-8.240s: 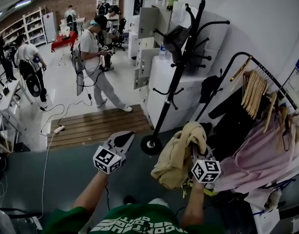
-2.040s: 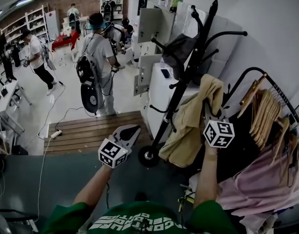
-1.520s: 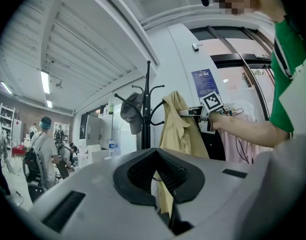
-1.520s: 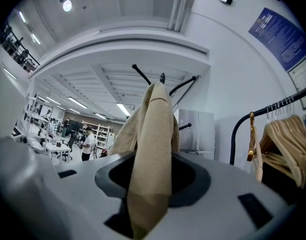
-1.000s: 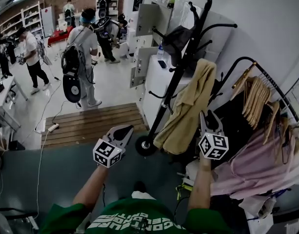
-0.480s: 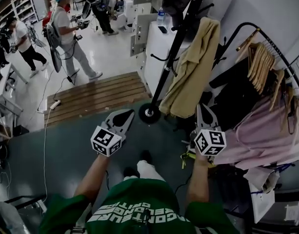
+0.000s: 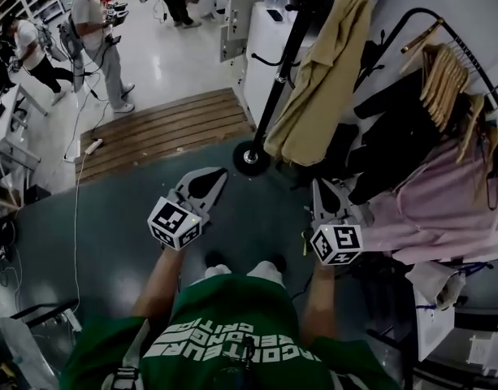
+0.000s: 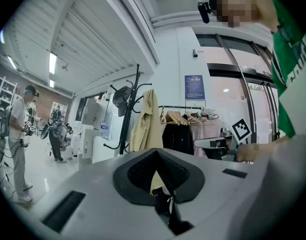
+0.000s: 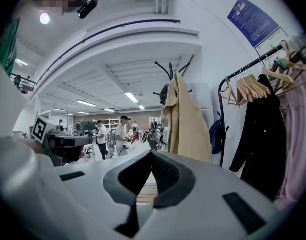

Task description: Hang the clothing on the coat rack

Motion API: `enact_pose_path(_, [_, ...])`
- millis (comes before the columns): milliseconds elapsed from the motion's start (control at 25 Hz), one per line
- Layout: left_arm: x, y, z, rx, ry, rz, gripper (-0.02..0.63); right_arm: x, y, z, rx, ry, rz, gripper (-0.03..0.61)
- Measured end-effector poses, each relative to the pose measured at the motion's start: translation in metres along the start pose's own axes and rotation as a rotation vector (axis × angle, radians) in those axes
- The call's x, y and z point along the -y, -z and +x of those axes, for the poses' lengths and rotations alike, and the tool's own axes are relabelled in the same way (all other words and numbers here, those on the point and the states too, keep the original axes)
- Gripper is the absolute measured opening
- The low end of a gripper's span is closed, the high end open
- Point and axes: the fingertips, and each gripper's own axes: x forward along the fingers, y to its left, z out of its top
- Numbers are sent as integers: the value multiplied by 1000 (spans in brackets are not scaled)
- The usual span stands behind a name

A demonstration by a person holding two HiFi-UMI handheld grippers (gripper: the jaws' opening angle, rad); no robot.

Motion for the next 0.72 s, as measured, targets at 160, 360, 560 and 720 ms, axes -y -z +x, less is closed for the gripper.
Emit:
enact_pose_path(160, [5, 3, 13, 19, -39, -22, 5, 8, 17, -5, -32, -40, -3, 8])
enact_pose_path(360, [31, 19, 43, -2, -70, -15, 5, 35, 34, -18, -71, -84, -5, 8])
enact_pose_path(560, [66, 30, 77, -11, -58, -25, 3, 76, 42, -32, -87, -92, 5, 8])
enact_pose_path(720, [83, 28, 95, -9, -61, -18, 3, 103, 40, -40, -85, -91, 1, 8])
